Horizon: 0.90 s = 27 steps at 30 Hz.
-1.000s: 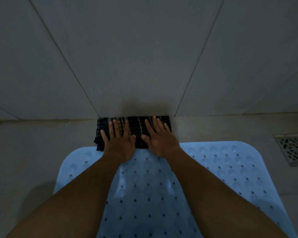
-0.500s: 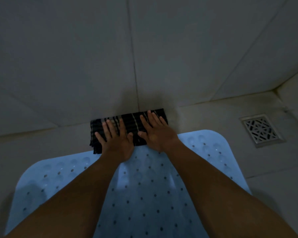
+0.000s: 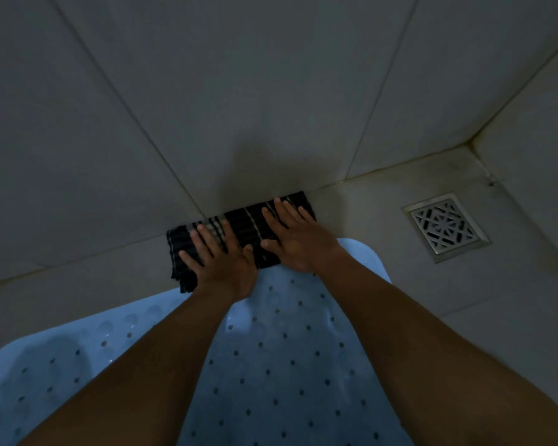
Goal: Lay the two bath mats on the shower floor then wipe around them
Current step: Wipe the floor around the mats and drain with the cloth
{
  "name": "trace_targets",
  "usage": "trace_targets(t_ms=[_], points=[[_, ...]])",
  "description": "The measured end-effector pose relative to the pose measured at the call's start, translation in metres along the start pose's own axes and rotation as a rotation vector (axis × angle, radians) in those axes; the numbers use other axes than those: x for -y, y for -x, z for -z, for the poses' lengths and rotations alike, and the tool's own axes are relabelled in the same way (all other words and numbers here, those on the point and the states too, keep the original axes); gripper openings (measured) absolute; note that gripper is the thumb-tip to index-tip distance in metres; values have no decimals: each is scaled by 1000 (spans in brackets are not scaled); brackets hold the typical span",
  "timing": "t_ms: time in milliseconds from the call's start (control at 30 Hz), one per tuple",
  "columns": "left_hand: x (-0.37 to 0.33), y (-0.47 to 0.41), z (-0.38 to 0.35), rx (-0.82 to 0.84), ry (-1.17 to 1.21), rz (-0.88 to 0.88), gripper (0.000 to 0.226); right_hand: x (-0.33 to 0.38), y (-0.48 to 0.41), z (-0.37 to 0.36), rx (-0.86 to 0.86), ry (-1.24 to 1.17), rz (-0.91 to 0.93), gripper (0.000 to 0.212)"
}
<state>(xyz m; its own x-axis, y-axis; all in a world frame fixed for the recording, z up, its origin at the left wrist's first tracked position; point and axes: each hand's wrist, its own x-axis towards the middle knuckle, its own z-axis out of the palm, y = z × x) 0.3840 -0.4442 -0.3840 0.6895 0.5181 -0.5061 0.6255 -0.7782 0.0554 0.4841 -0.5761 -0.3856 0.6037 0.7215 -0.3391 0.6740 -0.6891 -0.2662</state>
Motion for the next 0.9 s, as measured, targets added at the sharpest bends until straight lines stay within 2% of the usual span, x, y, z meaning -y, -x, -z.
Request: trace_targets(t_ms=[367, 700, 900], points=[[-77, -2, -7, -21, -13, -17, 71, -73, 16, 10, -11, -28, -37, 69], [-159, 0, -8, 42, -24, -60, 70, -146, 40, 27, -5, -35, -123, 69], [-173, 2, -5, 69, -42, -44, 70, -151, 44, 31, 31, -35, -170, 70]])
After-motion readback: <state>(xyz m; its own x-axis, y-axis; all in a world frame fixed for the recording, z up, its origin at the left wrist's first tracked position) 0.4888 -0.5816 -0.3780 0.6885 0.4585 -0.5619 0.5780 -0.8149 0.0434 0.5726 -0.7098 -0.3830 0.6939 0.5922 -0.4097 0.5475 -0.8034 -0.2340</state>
